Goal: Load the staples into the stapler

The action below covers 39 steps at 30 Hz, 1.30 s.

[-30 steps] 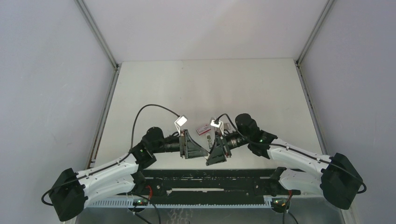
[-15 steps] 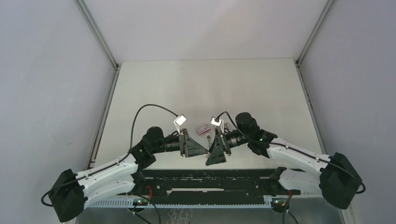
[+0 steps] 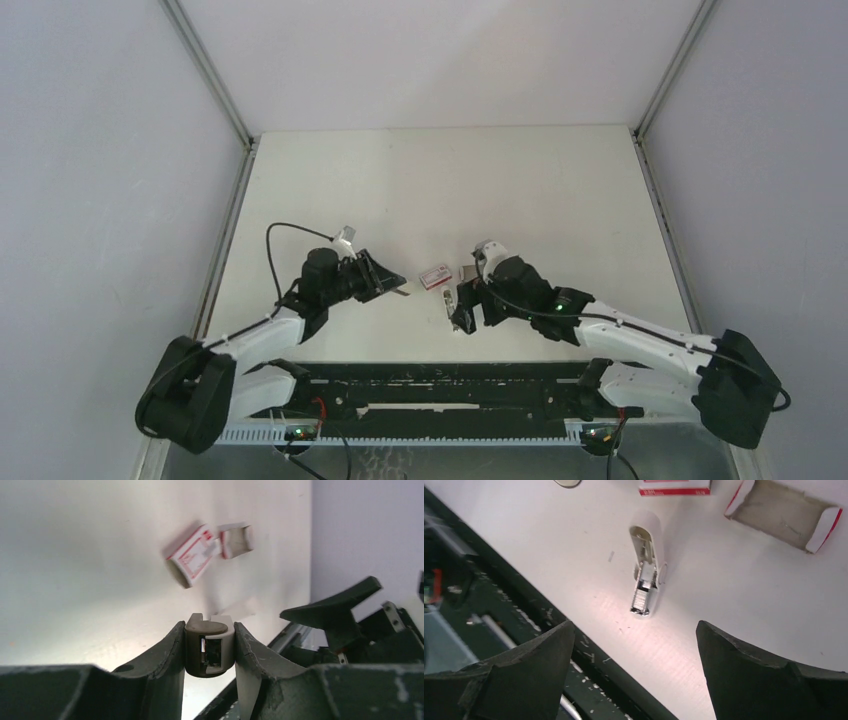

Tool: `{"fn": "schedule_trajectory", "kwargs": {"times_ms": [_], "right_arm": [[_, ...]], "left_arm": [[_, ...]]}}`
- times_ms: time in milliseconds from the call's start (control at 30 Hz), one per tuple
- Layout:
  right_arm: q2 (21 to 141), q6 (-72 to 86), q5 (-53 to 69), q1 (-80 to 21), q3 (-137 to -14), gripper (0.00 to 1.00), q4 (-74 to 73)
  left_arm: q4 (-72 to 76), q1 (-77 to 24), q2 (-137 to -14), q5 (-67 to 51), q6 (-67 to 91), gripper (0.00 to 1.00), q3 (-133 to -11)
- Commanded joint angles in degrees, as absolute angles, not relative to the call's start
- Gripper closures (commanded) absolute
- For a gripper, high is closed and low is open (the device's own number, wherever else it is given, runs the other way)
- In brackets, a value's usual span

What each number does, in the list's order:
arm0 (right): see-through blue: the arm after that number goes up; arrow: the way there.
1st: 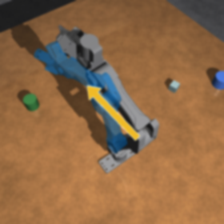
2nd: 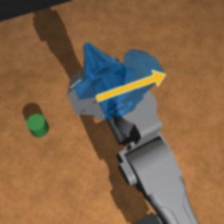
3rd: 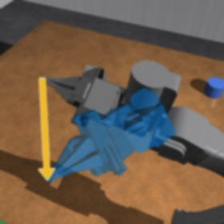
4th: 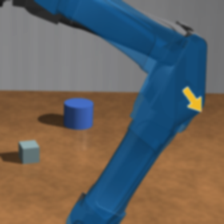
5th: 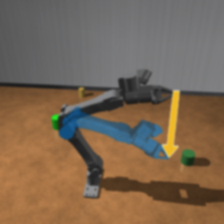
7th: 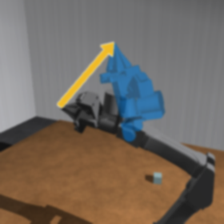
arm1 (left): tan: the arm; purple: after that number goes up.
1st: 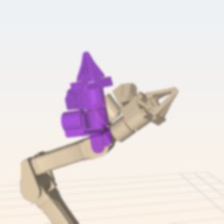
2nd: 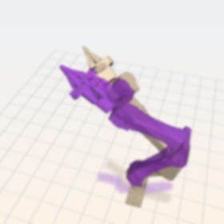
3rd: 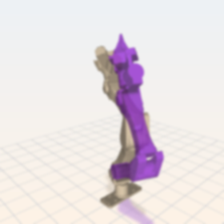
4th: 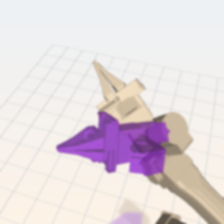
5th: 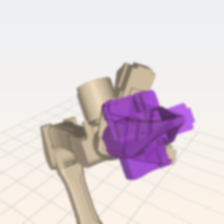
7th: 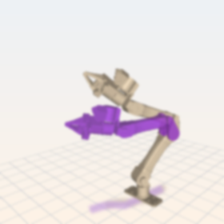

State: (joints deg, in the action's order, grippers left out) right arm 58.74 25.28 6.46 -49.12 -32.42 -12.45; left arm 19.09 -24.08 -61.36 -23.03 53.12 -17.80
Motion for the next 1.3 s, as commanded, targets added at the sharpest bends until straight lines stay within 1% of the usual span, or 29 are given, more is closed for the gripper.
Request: {"fn": "schedule_trajectory", "kwargs": {"times_ms": [0, 67, 133, 167, 233, 300, 433, 467, 533, 633, 700, 867, 1033, 1133, 1233, 1267], "right_arm": [[63.3, 25.1, -7.4, -54.2, -34.5, 0.10, -11.6], [65.7, 26.1, -9.7, -55.9, -34.8, 0.10, -10.8], [68.1, 27.3, -11.2, -57.2, -35.3, 0.10, -10.6], [69.1, 27.8, -11.9, -57.6, -35.5, 0.10, -10.4], [70.7, 28.5, -13.5, -58.5, -36.1, 0.10, -10.3], [72.1, 28.9, -14.4, -59.0, -36.6, 0.11, -10.3], [74.3, 29.2, -15.1, -59.6, -37.4, 0.12, -9.3], [75.0, 29.3, -15.2, -59.7, -37.5, 0.13, -9.0], [76.3, 29.3, -15.3, -59.9, -38.0, 0.15, -8.4], [78.7, 29.1, -15.6, -60.5, -39.2, 0.20, -7.7], [80.6, 28.9, -16.4, -61.2, -40.2, 0.23, -7.6], [85.9, 28.9, -18.7, -62.9, -42.8, 0.32, -7.8], [89.4, 30.0, -20.7, -63.9, -44.6, 0.48, -10.3], [90.2, 30.5, -20.8, -64.1, -44.6, 0.66, -11.0], [89.8, 29.8, -20.2, -64.1, -43.5, 0.94, -9.6], [89.0, 29.2, -19.9, -64.1, -42.9, 1.00, -8.6]], "left_arm": [[21.5, -23.1, -68.0, -24.3, 47.8, 0.98, -20.8], [21.4, -22.9, -71.1, -24.2, 46.7, 0.92, -21.4], [20.6, -22.5, -73.0, -23.7, 45.4, 0.81, -21.8], [20.1, -22.3, -73.7, -23.2, 44.8, 0.74, -22.1], [18.9, -21.7, -74.4, -22.1, 43.6, 0.57, -22.2], [17.4, -21.2, -74.2, -19.9, 42.2, 0.43, -22.2], [12.6, -20.4, -71.1, -14.0, 38.9, 0.26, -22.0], [11.2, -20.3, -69.8, -12.1, 37.4, 0.24, -22.0], [8.1, -20.3, -66.7, -7.7, 35.4, 0.20, -21.8], [4.5, -20.3, -61.5, -2.2, 33.5, 0.19, -21.5], [3.4, -20.3, -58.2, -0.9, 32.6, 0.19, -20.9], [2.4, -20.3, -51.9, -2.6, 32.8, 0.19, -19.8], [1.6, -20.4, -49.8, -5.9, 33.7, 0.20, -19.9], [1.7, -20.8, -49.7, -8.3, 34.2, 0.21, -19.8], [2.2, -22.8, -49.5, -10.2, 35.8, 0.22, -19.7], [2.7, -23.8, -49.5, -11.0, 36.8, 0.22, -19.5]]}}
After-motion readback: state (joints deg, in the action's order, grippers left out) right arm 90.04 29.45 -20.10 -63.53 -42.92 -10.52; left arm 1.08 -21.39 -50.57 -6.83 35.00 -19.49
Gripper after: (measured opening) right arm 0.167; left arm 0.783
